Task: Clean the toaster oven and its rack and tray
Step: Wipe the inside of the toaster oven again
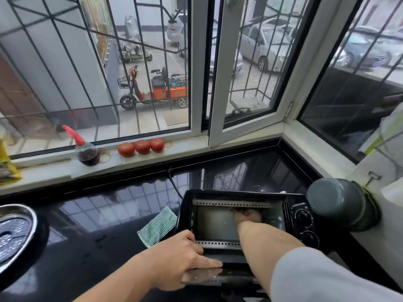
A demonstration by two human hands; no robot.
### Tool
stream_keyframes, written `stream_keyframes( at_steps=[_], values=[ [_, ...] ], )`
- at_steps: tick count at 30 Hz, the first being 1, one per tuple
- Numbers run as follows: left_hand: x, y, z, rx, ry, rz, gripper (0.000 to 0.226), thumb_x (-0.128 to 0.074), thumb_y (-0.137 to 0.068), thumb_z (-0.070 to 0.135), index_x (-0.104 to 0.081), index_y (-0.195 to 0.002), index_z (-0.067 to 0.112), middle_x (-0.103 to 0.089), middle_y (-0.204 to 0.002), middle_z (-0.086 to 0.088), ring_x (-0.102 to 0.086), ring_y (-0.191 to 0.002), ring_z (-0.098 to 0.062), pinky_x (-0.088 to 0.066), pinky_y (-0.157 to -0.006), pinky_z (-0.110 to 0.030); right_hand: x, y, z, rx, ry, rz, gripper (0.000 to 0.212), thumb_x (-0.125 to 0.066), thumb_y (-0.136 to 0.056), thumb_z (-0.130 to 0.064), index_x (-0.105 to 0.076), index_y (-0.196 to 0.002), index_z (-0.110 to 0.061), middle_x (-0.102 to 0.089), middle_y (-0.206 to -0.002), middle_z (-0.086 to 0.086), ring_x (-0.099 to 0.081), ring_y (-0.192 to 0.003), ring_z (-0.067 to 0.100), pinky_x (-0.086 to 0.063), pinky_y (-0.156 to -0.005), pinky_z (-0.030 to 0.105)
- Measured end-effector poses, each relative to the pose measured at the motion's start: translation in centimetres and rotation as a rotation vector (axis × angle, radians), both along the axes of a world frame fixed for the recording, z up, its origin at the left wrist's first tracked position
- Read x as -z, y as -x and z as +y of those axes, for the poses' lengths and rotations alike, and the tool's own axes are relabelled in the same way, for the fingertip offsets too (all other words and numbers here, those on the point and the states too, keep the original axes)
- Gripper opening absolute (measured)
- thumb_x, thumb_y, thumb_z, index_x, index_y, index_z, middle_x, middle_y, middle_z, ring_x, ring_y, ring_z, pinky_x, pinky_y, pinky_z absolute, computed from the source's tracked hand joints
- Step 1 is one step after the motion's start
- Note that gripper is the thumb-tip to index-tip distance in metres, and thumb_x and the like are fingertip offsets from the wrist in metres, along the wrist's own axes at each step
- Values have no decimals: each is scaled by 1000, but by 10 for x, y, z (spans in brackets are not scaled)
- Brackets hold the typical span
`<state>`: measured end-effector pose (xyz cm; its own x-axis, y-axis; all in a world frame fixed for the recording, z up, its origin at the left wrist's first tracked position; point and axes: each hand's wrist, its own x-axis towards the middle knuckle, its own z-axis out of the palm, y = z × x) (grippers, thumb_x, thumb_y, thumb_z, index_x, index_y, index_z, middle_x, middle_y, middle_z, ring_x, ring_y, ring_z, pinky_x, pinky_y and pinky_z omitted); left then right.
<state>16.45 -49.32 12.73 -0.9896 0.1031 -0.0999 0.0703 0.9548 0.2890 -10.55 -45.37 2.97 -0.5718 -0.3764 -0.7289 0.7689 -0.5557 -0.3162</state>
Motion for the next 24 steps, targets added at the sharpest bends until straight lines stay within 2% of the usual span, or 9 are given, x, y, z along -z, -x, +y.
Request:
stream_keyframes(
  at_steps=[3,6,9,12,14,15,19,21,24],
  values=[
    [-7,0,3,-33,-8,-12,47,-38,-108,37,-39,-156,40,-51,-86,6,-34,-76,-10,-24,-102,-24,0,-10,2,-66,32,29,33,-34,-72,7,-48,-50,-13,-41,-33,-2,-35,-62,15,-47,-82,39],
    [-14,2,6,-54,4,-58,55,-33,-103,34,-37,-157,39,-47,-87,7,-34,-79,-12,-25,-107,-29,3,-22,5,-111,14,69,38,-27,-80,18,-42,-67,-15,-47,-37,0,-52,-45,15,-42,-75,37],
    [-16,3,8,-63,-5,-59,70,-13,-91,41,-38,-157,39,-51,-91,4,-35,-81,-13,-21,-106,-26,-1,-28,5,-153,-17,80,36,-36,-65,20,-38,-74,-16,-51,-39,0,-53,-35,12,-53,-60,32],
    [-10,3,2,-51,-3,-29,54,-28,-103,38,-40,-155,41,-54,-90,5,-34,-80,-10,-19,-101,-21,-4,-26,-2,-256,-45,37,39,-40,-52,22,-46,-74,-10,-58,-46,8,-60,-52,21,-57,-59,35],
    [-6,4,-1,-29,-14,5,48,-36,-106,40,-42,-153,42,-48,-88,11,-32,-78,-8,-20,-99,-20,-7,-35,-15,-374,-68,-2,30,-35,-64,19,-52,-80,0,-63,-62,19,-59,-74,29,-54,-74,44],
    [-5,5,-1,-12,-8,22,45,-39,-106,40,-43,-151,44,-47,-88,13,-34,-78,-7,-21,-99,-20,-6,-43,-23,-449,-64,-14,27,-33,-71,16,-53,-82,3,-62,-69,22,-59,-77,32,-56,-73,44],
    [5,4,2,17,-7,94,28,-55,-101,39,-45,-126,46,-51,-78,10,-47,-73,-8,-27,-91,-20,-9,-77,-40,-724,-36,24,32,-35,-89,2,-63,-75,7,-64,-59,19,-65,-46,27,-50,-38,25],
    [-2,7,-3,-16,-31,86,30,-53,-101,39,-47,-130,46,-52,-80,9,-48,-75,-9,-27,-92,-21,-11,-76,-42,-734,-28,54,29,-40,-80,3,-67,-71,9,-65,-62,20,-67,-51,28,-54,-43,28],
    [-7,9,-7,-55,-44,81,46,-45,-104,40,-41,-150,47,-55,-89,9,-46,-81,-9,-26,-103,-23,-13,-61,-35,-611,-94,59,28,-40,-68,10,-64,-81,10,-67,-65,22,-68,-71,34,-60,-60,38]
  ],
)
